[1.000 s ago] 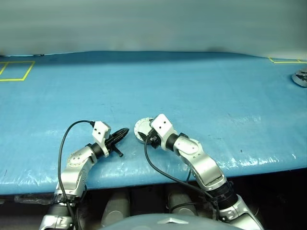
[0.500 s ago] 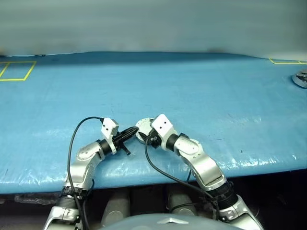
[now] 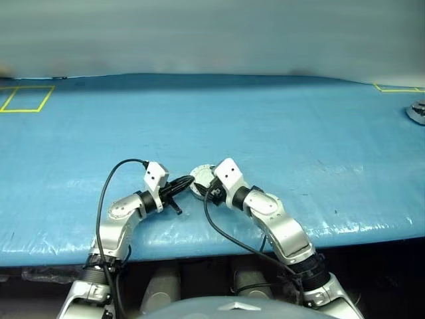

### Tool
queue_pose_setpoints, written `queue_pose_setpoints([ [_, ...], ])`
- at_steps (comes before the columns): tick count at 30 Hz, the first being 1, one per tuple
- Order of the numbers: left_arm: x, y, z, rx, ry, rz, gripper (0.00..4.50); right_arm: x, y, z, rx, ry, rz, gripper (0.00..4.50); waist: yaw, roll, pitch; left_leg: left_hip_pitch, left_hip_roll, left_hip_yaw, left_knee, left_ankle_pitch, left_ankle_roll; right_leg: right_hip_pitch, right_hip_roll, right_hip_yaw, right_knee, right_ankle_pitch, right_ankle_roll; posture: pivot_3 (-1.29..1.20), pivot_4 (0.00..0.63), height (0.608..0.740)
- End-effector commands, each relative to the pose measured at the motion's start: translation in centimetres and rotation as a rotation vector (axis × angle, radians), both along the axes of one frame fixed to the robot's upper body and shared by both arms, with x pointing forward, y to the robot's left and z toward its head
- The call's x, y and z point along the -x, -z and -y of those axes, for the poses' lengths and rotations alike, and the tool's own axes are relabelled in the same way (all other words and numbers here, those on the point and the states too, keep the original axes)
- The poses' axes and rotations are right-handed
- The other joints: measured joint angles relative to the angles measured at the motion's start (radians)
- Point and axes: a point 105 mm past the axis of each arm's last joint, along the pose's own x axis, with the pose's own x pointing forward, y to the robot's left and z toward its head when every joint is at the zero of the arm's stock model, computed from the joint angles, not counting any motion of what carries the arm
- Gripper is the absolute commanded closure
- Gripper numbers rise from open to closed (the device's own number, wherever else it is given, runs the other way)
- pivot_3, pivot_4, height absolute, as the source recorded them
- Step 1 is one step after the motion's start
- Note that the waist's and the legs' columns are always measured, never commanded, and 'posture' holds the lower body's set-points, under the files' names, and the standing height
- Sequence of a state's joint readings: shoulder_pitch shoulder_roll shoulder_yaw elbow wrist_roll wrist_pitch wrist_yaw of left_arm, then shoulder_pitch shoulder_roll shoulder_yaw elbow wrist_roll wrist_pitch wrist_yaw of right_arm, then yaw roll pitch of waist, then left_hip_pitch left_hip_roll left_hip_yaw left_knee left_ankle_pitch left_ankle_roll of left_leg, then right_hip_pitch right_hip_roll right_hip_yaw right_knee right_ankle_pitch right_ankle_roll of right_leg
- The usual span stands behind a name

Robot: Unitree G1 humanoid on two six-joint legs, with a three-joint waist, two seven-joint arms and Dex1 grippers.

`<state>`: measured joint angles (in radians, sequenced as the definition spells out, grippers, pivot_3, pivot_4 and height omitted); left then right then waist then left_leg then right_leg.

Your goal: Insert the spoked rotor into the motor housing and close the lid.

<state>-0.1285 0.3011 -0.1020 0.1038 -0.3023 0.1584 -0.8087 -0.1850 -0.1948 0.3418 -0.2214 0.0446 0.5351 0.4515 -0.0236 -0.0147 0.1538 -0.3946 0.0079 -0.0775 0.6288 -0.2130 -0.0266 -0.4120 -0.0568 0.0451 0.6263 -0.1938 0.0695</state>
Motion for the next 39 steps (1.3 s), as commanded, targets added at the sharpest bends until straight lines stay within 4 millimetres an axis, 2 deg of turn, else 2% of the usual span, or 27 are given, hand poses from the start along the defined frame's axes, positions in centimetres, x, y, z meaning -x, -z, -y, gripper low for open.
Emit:
queue_pose_setpoints([
  [1, 0.9, 1.8, 0.9, -0.030, 0.037, -0.063, 4.50, 0.5, -2.5, 0.3, -0.101, -0.016, 0.028, 0.04, 0.003, 0.000, 0.000, -0.001, 0.000, 0.000, 0.000, 0.000, 0.000, 0.000, 0.000, 0.000, 0.000, 0.000, 0.000, 0.00, 0.150, 0.740],
  [6, 0.9, 2.0, 0.9, -0.032, 0.033, -0.067, 4.50, 0.8, -6.5, 1.5, -0.292, 0.013, 0.050, 0.04, 0.005, 0.001, 0.001, -0.002, 0.000, 0.000, 0.000, 0.000, 0.000, -0.002, 0.000, -0.001, 0.000, 0.000, 0.000, 0.00, 0.150, 0.740],
  [8, 0.9, 2.0, 0.9, -0.030, 0.033, -0.066, 4.50, 0.9, -7.2, 2.4, -0.375, 0.032, 0.012, 0.04, 0.006, 0.001, 0.001, -0.002, 0.000, -0.001, 0.000, 0.000, 0.000, -0.002, 0.000, -0.001, 0.000, 0.000, 0.000, 0.00, 0.150, 0.740],
  [9, 0.9, 2.0, 0.9, -0.029, 0.033, -0.066, 4.50, 0.8, -7.0, 2.9, -0.404, 0.046, -0.017, 0.04, 0.006, 0.001, 0.001, -0.003, 0.000, -0.001, 0.000, 0.000, 0.000, -0.001, 0.000, -0.001, -0.001, 0.000, 0.000, 0.00, 0.150, 0.740],
  [12, 0.9, 1.9, 1.1, -0.023, 0.037, -0.060, 4.50, 0.6, -4.8, 4.6, -0.461, 0.112, -0.157, 0.04, 0.009, 0.001, 0.001, -0.003, -0.001, -0.001, 0.000, 0.000, 0.000, -0.001, -0.001, -0.001, -0.001, 0.000, 0.000, 0.00, 0.150, 0.740],
  [16, 0.9, 1.8, 1.4, -0.019, 0.041, -0.053, 4.50, 1.2, -2.2, 5.5, -0.584, 0.162, -0.349, 0.04, 0.011, 0.001, 0.001, -0.004, -0.001, -0.001, -0.001, 0.000, 0.000, -0.002, -0.002, -0.001, -0.002, 0.000, 0.000, 0.00, 0.150, 0.740],
  [25, 1.1, 1.9, 1.7, -0.030, 0.051, -0.045, 4.50, 2.2, -0.1, 4.5, -0.772, 0.163, -0.573, 0.04, 0.010, 0.003, 0.002, -0.005, -0.001, -0.001, -0.001, 0.000, 0.000, -0.003, -0.002, -0.001, -0.002, 0.000, 0.000, 0.00, 0.150, 0.740],
  [28, 1.1, 1.9, 1.6, -0.032, 0.048, -0.043, 4.50, 2.2, -0.1, 4.4, -0.874, 0.161, -0.624, 0.04, 0.010, 0.004, 0.002, -0.005, -0.001, -0.001, -0.002, 0.000, 0.000, -0.004, -0.002, -0.001, -0.002, 0.000, 0.000, 0.00, 0.150, 0.740],
  [31, 1.1, 2.0, 1.5, -0.036, 0.043, -0.045, 4.50, 2.7, 0.1, 4.2, -0.906, 0.135, -0.653, 0.59, 0.010, 0.005, 0.003, -0.005, -0.001, -0.001, -0.002, 0.000, 0.000, -0.004, -0.002, -0.002, -0.002, 0.000, 0.000, 0.00, 0.150, 0.740],
  [37, 1.1, 2.0, 1.6, -0.037, 0.040, -0.042, 4.50, 2.9, 0.3, 4.1, -0.907, 0.133, -0.661, 2.61, 0.009, 0.005, 0.003, -0.006, -0.001, 0.000, -0.002, -0.001, 0.000, -0.005, -0.002, -0.002, -0.003, 0.000, 0.000, 0.00, 0.150, 0.740],
  [39, 1.1, 2.0, 1.7, -0.035, 0.040, -0.042, 4.50, 2.9, 0.9, 4.1, -0.845, 0.152, -0.659, 3.25, 0.009, 0.005, 0.003, -0.006, -0.001, -0.001, -0.003, -0.001, 0.000, -0.005, -0.002, -0.002, -0.003, 0.000, 0.000, 0.00, 0.150, 0.740],
])
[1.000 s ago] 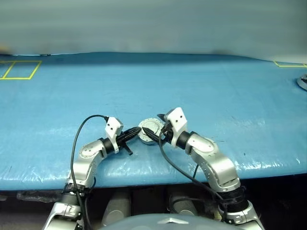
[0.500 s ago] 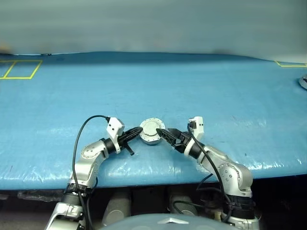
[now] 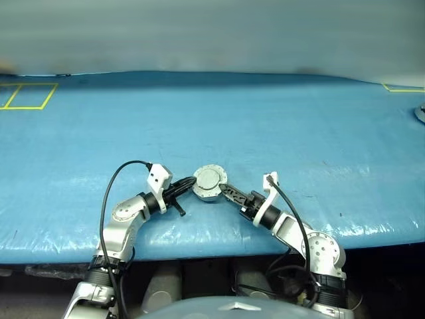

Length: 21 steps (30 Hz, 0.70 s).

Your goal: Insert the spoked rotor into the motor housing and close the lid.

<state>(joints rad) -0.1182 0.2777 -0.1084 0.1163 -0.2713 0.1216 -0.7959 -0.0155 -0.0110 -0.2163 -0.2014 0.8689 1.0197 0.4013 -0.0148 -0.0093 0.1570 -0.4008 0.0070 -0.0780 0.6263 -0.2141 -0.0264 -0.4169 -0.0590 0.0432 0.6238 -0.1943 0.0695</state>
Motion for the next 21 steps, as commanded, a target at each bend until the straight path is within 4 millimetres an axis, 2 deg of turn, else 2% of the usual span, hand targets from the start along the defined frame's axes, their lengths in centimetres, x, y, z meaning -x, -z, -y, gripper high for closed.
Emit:
queue_pose_setpoints([
  [1, 1.0, 1.7, 1.3, -0.026, 0.049, -0.059, 4.50, 0.0, -0.2, -0.7, 0.058, -0.036, 0.035, 3.34, 0.000, 0.000, 0.000, 0.000, 0.000, 0.000, 0.000, 0.000, 0.000, 0.000, 0.000, 0.000, 0.000, 0.000, 0.000, 0.00, 0.150, 0.740],
  [4, 1.0, 1.7, 1.3, -0.022, 0.047, -0.062, 4.50, 0.0, 0.1, -0.7, 0.089, -0.037, 0.035, 3.34, 0.000, 0.000, 0.000, 0.001, 0.000, 0.000, 0.001, 0.000, 0.000, 0.001, 0.000, 0.000, 0.000, 0.000, 0.000, 0.00, 0.150, 0.740],
  [10, 0.7, 1.3, 1.2, 0.016, 0.014, -0.051, 4.50, -0.4, -0.7, -0.6, 0.031, -0.013, 0.052, 3.34, -0.003, 0.000, 0.000, 0.001, 0.000, 0.000, 0.001, 0.000, 0.000, 0.001, 0.000, 0.000, 0.000, 0.000, 0.000, 0.00, 0.150, 0.740],
  [12, 0.1, 0.2, 1.0, 0.102, -0.037, -0.051, 4.50, -0.8, -1.3, -0.3, -0.022, 0.015, 0.057, 3.34, -0.003, 0.000, 0.000, 0.000, 0.000, 0.000, 0.001, 0.000, 0.000, 0.001, 0.000, 0.000, 0.000, 0.000, 0.000, 0.00, 0.150, 0.740],
  [15, -1.3, -2.6, 0.1, 0.366, -0.143, -0.071, 4.50, -2.0, -2.8, 0.7, -0.168, 0.115, 0.068, 3.34, -0.008, -0.001, 0.002, -0.003, 0.001, 0.000, 0.002, 0.000, 0.000, -0.002, 0.000, 0.000, 0.000, 0.000, 0.000, 0.00, 0.150, 0.740],
  [18, -1.4, -3.6, 0.0, 0.478, -0.143, -0.097, 4.50, -2.6, -3.7, 1.1, -0.237, 0.161, 0.069, 3.34, -0.015, 0.000, 0.003, -0.014, 0.001, 0.000, 0.003, 0.000, 0.001, -0.013, 0.001, 0.000, 0.002, 0.001, 0.001, 0.00, 0.150, 0.740],
  [21, -1.1, -3.8, 0.2, 0.527, -0.123, -0.122, 3.88, -3.0, -4.8, 1.3, -0.294, 0.187, 0.091, 3.34, -0.024, 0.000, 0.003, -0.014, 0.001, -0.001, 0.001, 0.000, 0.002, -0.013, 0.003, 0.000, 0.002, 0.001, 0.002, 0.00, 0.150, 0.740],
])
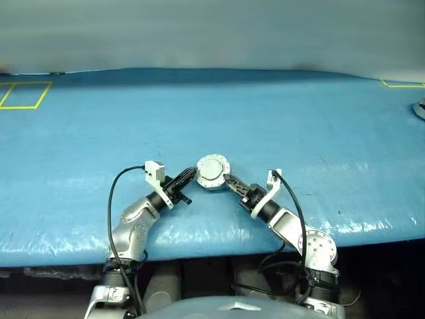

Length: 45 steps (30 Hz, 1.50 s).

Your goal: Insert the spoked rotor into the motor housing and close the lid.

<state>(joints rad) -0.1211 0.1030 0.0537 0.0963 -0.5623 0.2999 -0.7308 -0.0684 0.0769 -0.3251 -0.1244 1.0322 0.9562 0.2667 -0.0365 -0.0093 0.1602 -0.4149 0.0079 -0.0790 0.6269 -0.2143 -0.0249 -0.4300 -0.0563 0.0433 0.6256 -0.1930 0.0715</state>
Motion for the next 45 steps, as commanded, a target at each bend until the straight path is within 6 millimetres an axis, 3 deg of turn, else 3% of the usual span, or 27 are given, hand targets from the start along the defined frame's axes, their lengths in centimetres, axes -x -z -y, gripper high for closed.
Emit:
queue_pose_setpoints([
  [1, 0.1, -1.7, 0.1, 0.084, 0.017, 0.036, 3.55, -1.0, -4.1, 0.4, -0.115, 0.043, 0.149, 3.34, -0.003, 0.001, 0.000, 0.000, 0.000, 0.000, 0.000, -0.001, 0.001, 0.000, 0.000, 0.000, 0.000, 0.001, 0.002, 0.00, 0.150, 0.740],
  [11, 0.7, -2.4, 1.5, 0.360, 0.038, -0.055, 0.18, -0.8, -7.6, 0.2, -0.227, 0.028, 0.287, 3.34, -0.005, 0.001, 0.002, 0.001, 0.000, 0.000, 0.002, -0.001, 0.001, 0.001, 0.001, 0.001, 0.000, -0.002, -0.001, 0.00, 0.150, 0.740],
  [12, 0.7, -2.6, 1.6, 0.401, 0.038, -0.069, 0.04, -0.6, -8.0, -0.1, -0.232, 0.012, 0.302, 3.34, -0.006, 0.001, 0.002, 0.001, 0.000, 0.000, 0.002, -0.001, 0.001, 0.001, 0.001, 0.001, 0.000, -0.002, -0.001, 0.00, 0.150, 0.740],
  [21, 1.0, -4.8, 2.3, 0.680, 0.162, -0.160, 0.04, 1.0, -9.1, -2.7, -0.262, -0.116, 0.337, 3.34, -0.015, 0.001, 0.002, 0.001, 0.000, 0.000, 0.002, -0.001, 0.001, 0.001, 0.001, 0.001, 0.000, -0.002, -0.001, 0.00, 0.150, 0.740],
  [28, 1.8, -7.0, 3.7, 0.666, 0.286, -0.096, 0.04, 1.3, -7.8, -3.6, -0.226, -0.145, 0.295, 3.34, -0.014, 0.001, 0.002, 0.001, 0.000, 0.000, 0.003, -0.001, 0.001, 0.002, 0.001, 0.001, 0.000, -0.002, -0.001, 0.00, 0.150, 0.740],
  [39, 0.1, -6.1, 3.4, 0.687, 0.190, -0.136, 0.04, 1.7, -8.3, -3.6, -0.236, -0.166, 0.328, 3.34, -0.014, 0.001, 0.002, 0.001, 0.000, 0.000, 0.003, -0.001, 0.001, 0.002, 0.002, 0.002, 0.001, -0.002, -0.001, 0.00, 0.150, 0.740],
  [45, 0.3, -5.7, 3.6, 0.682, 0.193, -0.138, 1.86, 1.6, -7.7, -3.2, -0.238, -0.149, 0.292, 3.34, -0.014, 0.001, 0.002, 0.001, 0.000, 0.000, 0.003, -0.001, 0.001, 0.002, 0.002, 0.002, 0.001, -0.002, -0.001, 0.00, 0.150, 0.740],
])
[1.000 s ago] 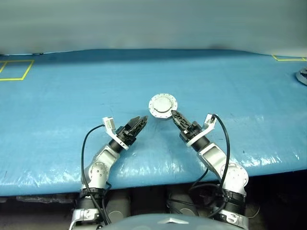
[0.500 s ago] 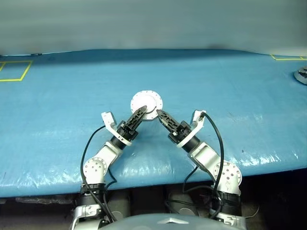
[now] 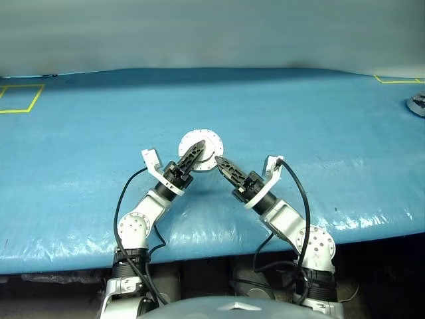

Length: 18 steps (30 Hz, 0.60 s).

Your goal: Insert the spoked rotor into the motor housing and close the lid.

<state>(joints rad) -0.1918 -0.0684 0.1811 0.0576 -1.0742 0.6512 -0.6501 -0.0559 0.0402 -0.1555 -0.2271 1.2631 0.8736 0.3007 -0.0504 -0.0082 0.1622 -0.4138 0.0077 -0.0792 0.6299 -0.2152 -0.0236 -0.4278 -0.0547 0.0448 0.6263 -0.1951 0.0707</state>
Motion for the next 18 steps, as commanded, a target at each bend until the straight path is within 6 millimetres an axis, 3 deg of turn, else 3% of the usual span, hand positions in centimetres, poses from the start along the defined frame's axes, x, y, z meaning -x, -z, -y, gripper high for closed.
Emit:
queue_pose_setpoints([
  [1, 0.4, -0.6, 0.8, 0.031, 0.017, 0.030, 1.94, 0.2, -2.2, 0.1, -0.060, -0.003, 0.076, 3.34, 0.000, 0.000, 0.000, 0.000, 0.000, 0.000, 0.000, 0.000, 0.000, 0.000, 0.000, 0.000, 0.000, 0.000, 0.000, 0.00, 0.150, 0.740],
  [11, 0.2, 0.7, 0.9, -0.032, -0.013, -0.029, 1.94, -1.2, -1.1, 0.7, -0.017, 0.083, 0.039, 3.34, 0.000, 0.000, 0.000, 0.000, 0.000, 0.000, 0.001, 0.000, 0.000, 0.000, 0.000, 0.000, 0.000, 0.000, 0.000, 0.00, 0.150, 0.740],
  [14, -0.2, 1.2, 0.6, -0.062, -0.052, -0.051, 1.94, -1.5, -1.2, 1.0, -0.006, 0.119, 0.043, 2.36, 0.001, 0.000, 0.000, 0.000, 0.000, 0.000, 0.001, 0.000, 0.000, 0.001, 0.000, 0.000, 0.000, 0.000, 0.000, 0.00, 0.150, 0.740],
  [17, -0.4, 1.5, 0.0, -0.094, -0.095, -0.054, 1.94, -3.0, -1.6, 2.2, 0.020, 0.270, 0.051, 1.39, -0.002, 0.000, 0.000, 0.001, 0.000, 0.001, 0.002, 0.000, 0.000, 0.001, 0.000, 0.001, 0.000, 0.001, 0.001, 0.00, 0.150, 0.740],
  [18, -0.6, 1.5, -0.4, -0.102, -0.121, -0.050, 1.94, -3.6, -1.8, 2.9, 0.011, 0.327, 0.044, 1.39, -0.003, 0.000, 0.000, 0.001, 0.000, 0.001, 0.002, 0.000, 0.000, 0.001, 0.000, 0.002, 0.001, 0.001, 0.001, 0.00, 0.150, 0.740],
])
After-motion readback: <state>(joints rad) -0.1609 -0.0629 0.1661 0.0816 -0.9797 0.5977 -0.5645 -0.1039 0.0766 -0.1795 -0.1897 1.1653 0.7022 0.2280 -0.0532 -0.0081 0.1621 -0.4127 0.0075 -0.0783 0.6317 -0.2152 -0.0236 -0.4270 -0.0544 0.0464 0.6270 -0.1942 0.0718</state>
